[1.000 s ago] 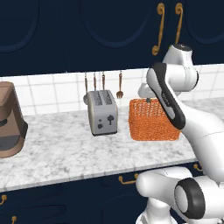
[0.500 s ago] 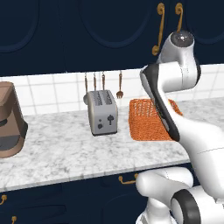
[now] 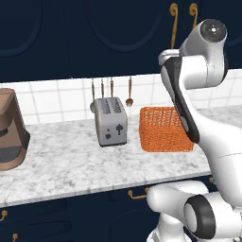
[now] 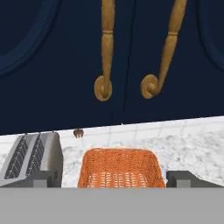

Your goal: Open the cabinet, pick up the bread from the cabinet and place it in the basket. Then move the basket to the dining counter.

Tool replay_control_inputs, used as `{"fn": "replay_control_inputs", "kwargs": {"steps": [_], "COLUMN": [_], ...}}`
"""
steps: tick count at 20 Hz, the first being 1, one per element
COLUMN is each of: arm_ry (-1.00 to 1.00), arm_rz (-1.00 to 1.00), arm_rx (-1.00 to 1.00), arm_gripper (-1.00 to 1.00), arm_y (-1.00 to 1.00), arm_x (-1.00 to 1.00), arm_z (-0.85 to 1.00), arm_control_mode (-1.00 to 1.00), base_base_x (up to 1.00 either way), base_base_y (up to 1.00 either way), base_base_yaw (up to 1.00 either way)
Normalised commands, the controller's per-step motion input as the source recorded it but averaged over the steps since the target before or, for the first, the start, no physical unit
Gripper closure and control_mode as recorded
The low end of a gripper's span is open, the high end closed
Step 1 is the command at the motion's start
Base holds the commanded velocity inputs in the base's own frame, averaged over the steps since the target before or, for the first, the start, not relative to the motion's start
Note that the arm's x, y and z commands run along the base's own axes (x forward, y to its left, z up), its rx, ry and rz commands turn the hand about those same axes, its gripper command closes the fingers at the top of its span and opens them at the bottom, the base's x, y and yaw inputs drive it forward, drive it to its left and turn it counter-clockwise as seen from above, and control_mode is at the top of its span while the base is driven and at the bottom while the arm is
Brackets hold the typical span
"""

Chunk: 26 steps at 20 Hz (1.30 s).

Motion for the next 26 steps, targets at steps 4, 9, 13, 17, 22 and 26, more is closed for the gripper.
{"fn": "replay_control_inputs", "kwargs": {"steps": [4,9,13,17,22,26], "arm_ry": [0.0,-0.09,0.04,-0.04,-0.03,-0.02], "arm_rz": [0.0,0.0,0.0,0.0,0.0,0.0], "arm_rx": [0.28,0.13,0.0,0.0,0.0,0.0], "arm_gripper": [-1.0,-1.0,-1.0,-1.0,-1.0,-1.0], "arm_y": [-0.27,-0.01,-0.02,-0.08,0.03,0.0], "arm_x": [0.18,0.39,0.52,0.23,0.24,0.42], "arm_z": [0.45,0.44,0.68,0.11,-0.02,0.0], "arm_control_mode": [-1.0,-1.0,-1.0,-1.0,-1.0,-1.0], "base_base_x": [0.0,0.0,0.0,0.0,0.0,0.0], "base_base_y": [0.0,0.0,0.0,0.0,0.0,0.0], "base_base_yaw": [0.0,0.0,0.0,0.0,0.0,0.0]}}
